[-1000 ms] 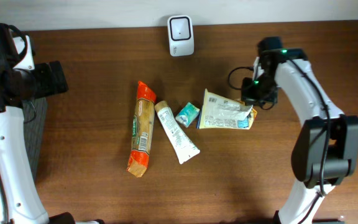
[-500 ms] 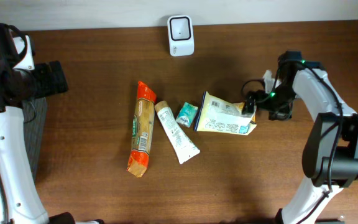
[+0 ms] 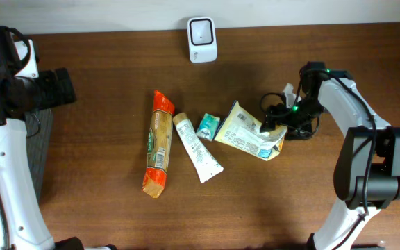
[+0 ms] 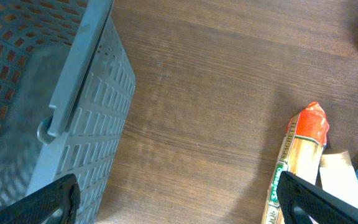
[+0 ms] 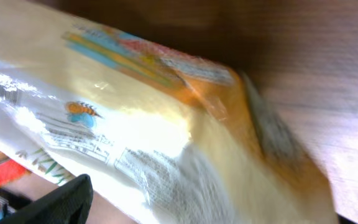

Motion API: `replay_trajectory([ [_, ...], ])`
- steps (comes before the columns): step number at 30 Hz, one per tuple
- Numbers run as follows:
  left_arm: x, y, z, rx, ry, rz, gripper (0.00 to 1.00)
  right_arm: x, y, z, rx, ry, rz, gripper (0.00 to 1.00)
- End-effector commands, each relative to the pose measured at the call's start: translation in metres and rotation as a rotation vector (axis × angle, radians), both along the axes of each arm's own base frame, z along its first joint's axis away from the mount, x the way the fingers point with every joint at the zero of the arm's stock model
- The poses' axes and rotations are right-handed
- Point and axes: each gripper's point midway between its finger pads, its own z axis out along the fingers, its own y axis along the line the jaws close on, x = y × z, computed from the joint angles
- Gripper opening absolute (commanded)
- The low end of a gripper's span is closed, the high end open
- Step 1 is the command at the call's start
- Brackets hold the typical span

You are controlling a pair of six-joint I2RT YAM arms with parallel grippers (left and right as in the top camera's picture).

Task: Scan the item barcode

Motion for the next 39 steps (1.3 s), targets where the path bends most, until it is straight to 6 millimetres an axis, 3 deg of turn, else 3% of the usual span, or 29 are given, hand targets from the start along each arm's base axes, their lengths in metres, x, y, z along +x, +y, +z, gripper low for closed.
replay_trajectory([
  [1,-0.001,0.003,0.006,0.01,-0.014,0.008,0.99,-0.01,-0.032,-0.005,-0.236,0.109,-0.165,0.84],
  [2,-0.001,0.003,0.006,0.01,-0.014,0.008,0.99,-0.01,-0.034,-0.006,-0.246,0.108,-0.165,0.81],
  [4,-0.001,0.003,0.005,0.01,-0.014,0.008,0.99,0.002,-0.035,-0.008,-0.244,0.059,-0.171,0.45],
  [6,-0.001,0.003,0.006,0.01,-0.014,0.008,0.99,0.018,-0.034,-0.009,-0.234,-0.009,-0.179,0.22],
  [8,-0.001,0.003,0.006,0.01,-0.014,0.008,0.99,0.036,-0.035,-0.009,-0.23,-0.085,-0.171,0.1],
  [10,-0.001,0.003,0.005,0.01,-0.014,0.008,0.99,0.059,-0.036,-0.007,-0.225,-0.192,-0.156,0.06],
  [12,-0.001,0.003,0.005,0.01,-0.014,0.008,0.99,0.07,-0.036,-0.005,-0.223,-0.235,-0.159,0.04],
  [13,-0.001,0.003,0.006,0.01,-0.014,0.008,0.99,0.071,-0.032,-0.004,-0.202,-0.253,-0.119,0.11],
  [14,-0.001,0.003,0.005,0.01,-0.014,0.008,0.99,0.07,-0.027,-0.001,-0.175,-0.261,-0.068,0.39],
  [15,-0.001,0.003,0.005,0.01,-0.014,0.008,0.99,0.067,-0.027,0.005,-0.175,-0.25,-0.039,0.54],
  [18,-0.001,0.003,0.006,0.01,-0.014,0.008,0.99,0.052,-0.027,0.044,-0.171,-0.196,0.071,0.68],
  [20,-0.001,0.003,0.006,0.01,-0.014,0.008,0.99,0.04,-0.023,0.049,-0.146,-0.16,0.122,0.81],
  [22,-0.001,0.003,0.006,0.01,-0.014,0.008,0.99,0.029,-0.019,0.039,-0.141,-0.126,0.159,0.86],
  [26,-0.001,0.003,0.005,0.01,-0.014,0.008,0.99,0.007,-0.01,-0.004,-0.144,-0.076,0.198,0.96],
  [31,-0.001,0.003,0.006,0.01,-0.014,0.008,0.99,0.01,-0.009,-0.049,-0.151,-0.146,0.147,0.96],
  [32,-0.001,0.003,0.006,0.01,-0.014,0.008,0.99,0.006,-0.009,-0.058,-0.151,-0.144,0.133,0.91],
  [33,-0.001,0.003,0.005,0.01,-0.014,0.008,0.99,-0.001,-0.009,-0.065,-0.147,-0.131,0.134,0.74],
  [34,-0.001,0.003,0.005,0.01,-0.014,0.008,0.99,-0.005,-0.008,-0.068,-0.142,-0.121,0.135,0.45],
  [36,-0.001,0.003,0.005,0.01,-0.014,0.008,0.99,-0.005,0.0,-0.065,-0.091,-0.124,0.13,0.13],
  [39,-0.001,0.003,0.006,0.01,-0.014,0.008,0.99,0.0,0.015,-0.057,-0.004,-0.144,0.122,0.04],
])
